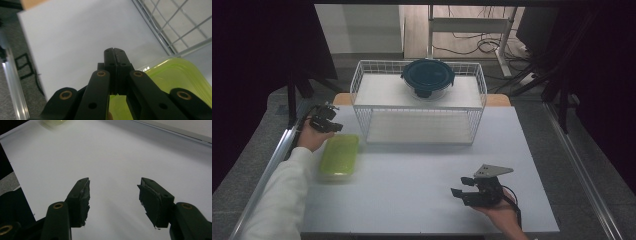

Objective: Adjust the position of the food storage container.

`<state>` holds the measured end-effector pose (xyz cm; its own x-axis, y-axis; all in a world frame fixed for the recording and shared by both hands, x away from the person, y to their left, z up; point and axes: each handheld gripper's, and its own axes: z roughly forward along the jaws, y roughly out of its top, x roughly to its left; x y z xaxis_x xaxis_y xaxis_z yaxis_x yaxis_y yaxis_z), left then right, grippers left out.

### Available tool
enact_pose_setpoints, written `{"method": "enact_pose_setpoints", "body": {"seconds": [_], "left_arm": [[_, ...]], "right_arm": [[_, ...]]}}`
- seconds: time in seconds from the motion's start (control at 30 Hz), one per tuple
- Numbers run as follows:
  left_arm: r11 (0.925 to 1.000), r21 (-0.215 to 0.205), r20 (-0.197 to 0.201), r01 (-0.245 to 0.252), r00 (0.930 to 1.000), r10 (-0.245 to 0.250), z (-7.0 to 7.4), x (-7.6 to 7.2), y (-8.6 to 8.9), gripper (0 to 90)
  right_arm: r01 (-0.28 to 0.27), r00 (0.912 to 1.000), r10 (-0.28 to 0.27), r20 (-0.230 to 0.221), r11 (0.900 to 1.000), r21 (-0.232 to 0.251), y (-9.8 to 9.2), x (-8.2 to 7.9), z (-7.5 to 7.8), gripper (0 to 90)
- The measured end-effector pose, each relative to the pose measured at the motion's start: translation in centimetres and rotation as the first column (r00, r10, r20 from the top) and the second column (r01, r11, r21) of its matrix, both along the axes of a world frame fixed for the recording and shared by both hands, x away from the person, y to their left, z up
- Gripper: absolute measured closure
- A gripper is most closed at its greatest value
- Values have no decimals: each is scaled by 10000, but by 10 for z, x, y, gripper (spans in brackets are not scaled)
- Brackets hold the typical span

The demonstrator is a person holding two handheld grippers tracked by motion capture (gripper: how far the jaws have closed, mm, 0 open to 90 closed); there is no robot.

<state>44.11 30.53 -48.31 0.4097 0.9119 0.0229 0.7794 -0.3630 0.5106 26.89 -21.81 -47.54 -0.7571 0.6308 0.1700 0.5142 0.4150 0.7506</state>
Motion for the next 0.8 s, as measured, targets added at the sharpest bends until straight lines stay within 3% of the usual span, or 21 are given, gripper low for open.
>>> {"method": "enact_pose_setpoints", "body": {"seconds": [0.23, 0.37, 0.4, 0.5, 0.57, 0.77, 0.8], "left_arm": [[9997, -165, -468, 183, 9987, -190, -5, 3, -7, 900], [9979, -63, -981, 649, 9930, -652, -8, -3, -14, 900], [9964, 12, -1024, 849, 9912, -843, -8, -6, -17, 900], [9921, -282, -975, 1220, 9875, -1242, -5, -21, -25, 900], [9868, -453, -1105, 1555, 9810, -1596, -4, -34, -31, 900], [9757, -448, -1370, 2145, 9661, -2187, -8, -69, -46, 900], [9757, -448, -1370, 2145, 9661, -2187, -8, -69, -46, 900]], "right_arm": [[151, 9999, -151, 1, 9999, -8, -5, -1, -1, 413], [167, 9999, -167, 11, 9999, -1, -5, -2, 0, 413], [156, 9999, -156, 15, 9999, 1, -5, -2, 0, 413], [122, 9999, -122, 60, 9999, 38, -5, -3, 2, 413], [104, 9999, -104, 42, 9999, 86, -4, -3, 2, 413], [46, 10000, -46, 22, 9999, 135, -1, -5, 4, 413], [21, 10000, -22, 47, 9999, 123, 0, -5, 5, 413]]}}
